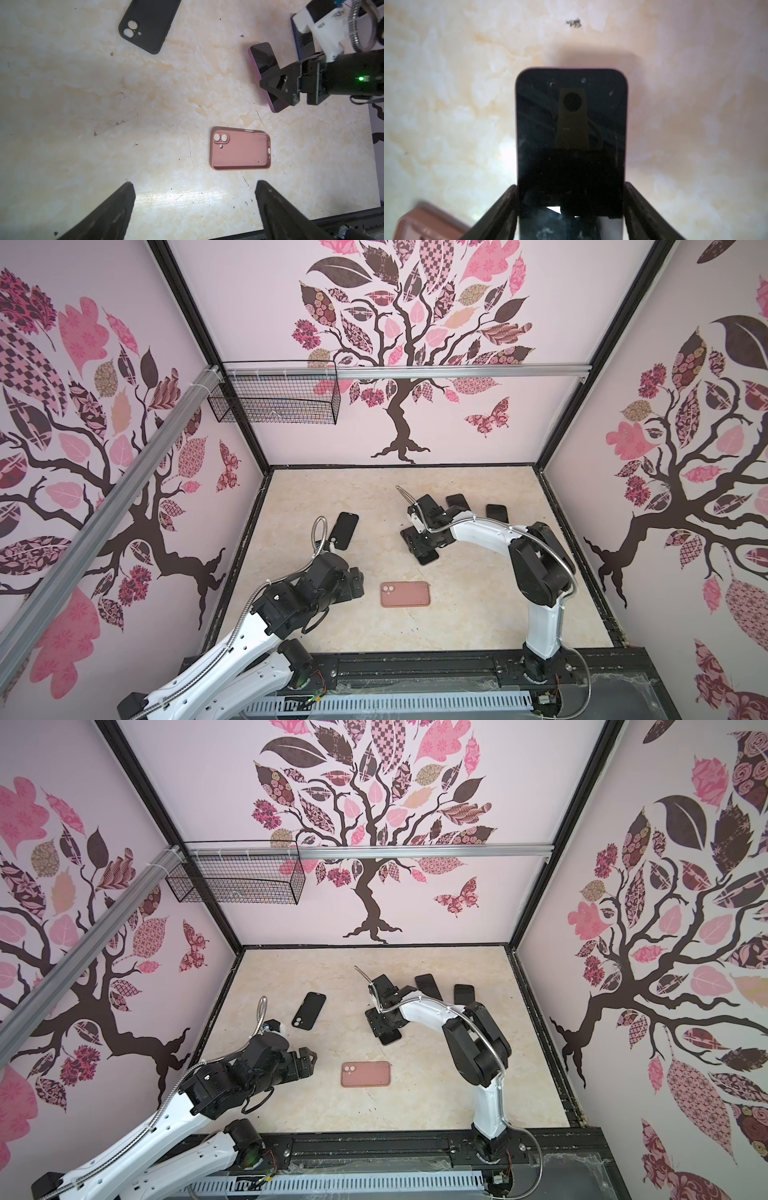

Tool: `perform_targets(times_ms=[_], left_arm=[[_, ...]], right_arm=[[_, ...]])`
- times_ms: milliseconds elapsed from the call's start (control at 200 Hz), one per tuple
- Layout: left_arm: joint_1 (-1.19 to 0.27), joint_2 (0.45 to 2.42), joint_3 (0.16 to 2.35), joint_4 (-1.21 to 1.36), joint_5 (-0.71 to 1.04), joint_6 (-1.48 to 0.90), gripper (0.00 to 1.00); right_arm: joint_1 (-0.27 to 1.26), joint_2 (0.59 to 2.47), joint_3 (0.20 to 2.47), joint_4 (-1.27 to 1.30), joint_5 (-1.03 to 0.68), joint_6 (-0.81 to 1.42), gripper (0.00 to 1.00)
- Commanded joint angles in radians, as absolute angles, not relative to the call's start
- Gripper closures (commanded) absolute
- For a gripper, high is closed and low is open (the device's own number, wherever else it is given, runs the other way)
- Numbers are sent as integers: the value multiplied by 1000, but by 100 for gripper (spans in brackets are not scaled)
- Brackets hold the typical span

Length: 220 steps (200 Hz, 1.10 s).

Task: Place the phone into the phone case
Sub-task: 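Grasp the purple-edged phone with the right gripper and lift it, then carry the phone toward the left gripper and grasp its edge with left gripper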

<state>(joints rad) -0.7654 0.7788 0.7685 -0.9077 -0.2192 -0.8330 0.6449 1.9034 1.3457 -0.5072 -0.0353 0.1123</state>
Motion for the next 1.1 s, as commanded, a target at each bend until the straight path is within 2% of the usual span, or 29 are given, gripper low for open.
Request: perform_targets(times_ms=[0, 150, 220, 400, 680, 805, 980, 1095], left_arm=[[-761, 814, 784, -856, -180, -806, 6], [-758, 874, 808, -801, -104, -794, 7], [-752, 898, 810, -748, -22, -790, 7], [-728, 929, 819, -626, 167, -808, 9], [-586, 963, 767, -434, 507, -884, 20], [-574, 976, 765, -416, 546, -892, 21], [-575, 1004, 753, -420, 546, -896, 29], [-574, 1004, 742, -421, 538, -902, 32]], right_arm=[[647, 1754, 1301, -445, -98, 130, 68], [647, 1634, 1191, -406, -169, 135, 72], [650, 1565, 1121, -356, -209, 142, 75], [669, 1420, 977, -264, -257, 170, 76], [791, 1262, 818, -157, -244, 198, 76], [858, 1224, 797, -146, -207, 196, 76], [916, 1181, 779, -115, -175, 209, 76], [928, 1169, 770, -95, -176, 220, 76]])
